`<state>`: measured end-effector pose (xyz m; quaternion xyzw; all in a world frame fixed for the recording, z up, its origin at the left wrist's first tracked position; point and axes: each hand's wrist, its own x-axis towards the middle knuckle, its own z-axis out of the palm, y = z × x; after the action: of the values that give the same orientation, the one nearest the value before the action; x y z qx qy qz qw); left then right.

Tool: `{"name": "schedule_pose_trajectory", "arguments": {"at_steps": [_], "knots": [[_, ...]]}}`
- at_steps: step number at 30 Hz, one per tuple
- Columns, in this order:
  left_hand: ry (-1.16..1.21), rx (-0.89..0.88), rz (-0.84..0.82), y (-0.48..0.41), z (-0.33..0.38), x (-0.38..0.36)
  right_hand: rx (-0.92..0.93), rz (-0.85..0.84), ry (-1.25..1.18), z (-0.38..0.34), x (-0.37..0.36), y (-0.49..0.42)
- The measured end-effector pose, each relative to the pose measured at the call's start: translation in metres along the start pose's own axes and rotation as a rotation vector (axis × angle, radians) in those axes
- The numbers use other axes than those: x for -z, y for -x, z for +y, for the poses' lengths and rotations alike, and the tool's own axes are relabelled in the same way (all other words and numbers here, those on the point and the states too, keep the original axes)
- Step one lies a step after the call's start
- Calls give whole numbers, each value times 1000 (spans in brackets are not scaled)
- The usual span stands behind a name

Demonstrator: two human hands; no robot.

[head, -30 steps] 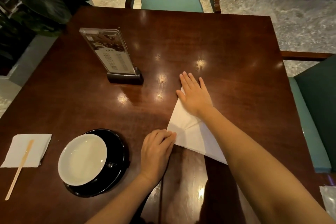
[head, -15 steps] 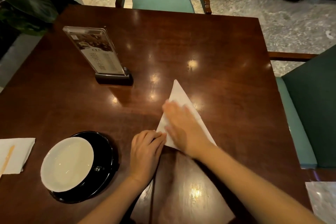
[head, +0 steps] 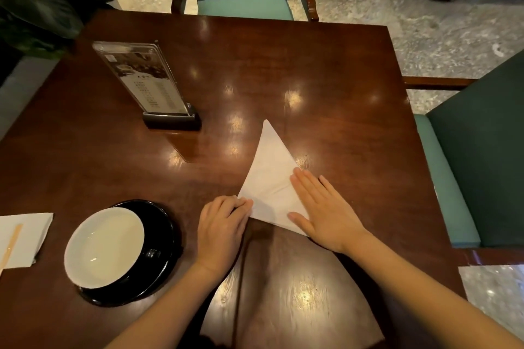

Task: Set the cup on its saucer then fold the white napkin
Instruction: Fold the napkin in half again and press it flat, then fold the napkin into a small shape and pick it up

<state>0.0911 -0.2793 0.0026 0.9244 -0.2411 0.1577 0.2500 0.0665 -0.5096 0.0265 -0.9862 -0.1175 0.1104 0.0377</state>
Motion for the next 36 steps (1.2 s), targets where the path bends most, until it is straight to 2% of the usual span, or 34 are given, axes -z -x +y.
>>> {"name": "schedule_pose_trajectory", "arguments": {"at_steps": [9,14,16,19,21,25,27,30,33,36], "knots": [[-23,7,-43,-1,1,1,72,-16,170,26,5,59],[-90,-58,-26,-1,2,0,177,113,166,18,7,85],[-140,-89,-41,-1,1,0,155,108,155,11,10,87],[-204,-75,-139,-4,3,5,35,99,-25,6,20,81],[-237,-59,-202,-6,6,9,50,156,-140,7,26,76],[-228,-46,-271,-6,10,14,-55,272,-586,9,69,57],[-200,-43,-297,-7,9,15,-61,324,-669,10,90,38],[-113,23,-275,-9,7,15,-26,356,-717,2,114,1],[60,152,-176,-12,4,12,-66,341,-750,-5,126,-43],[110,219,-102,-13,3,7,-124,310,-781,-6,128,-86]]}}
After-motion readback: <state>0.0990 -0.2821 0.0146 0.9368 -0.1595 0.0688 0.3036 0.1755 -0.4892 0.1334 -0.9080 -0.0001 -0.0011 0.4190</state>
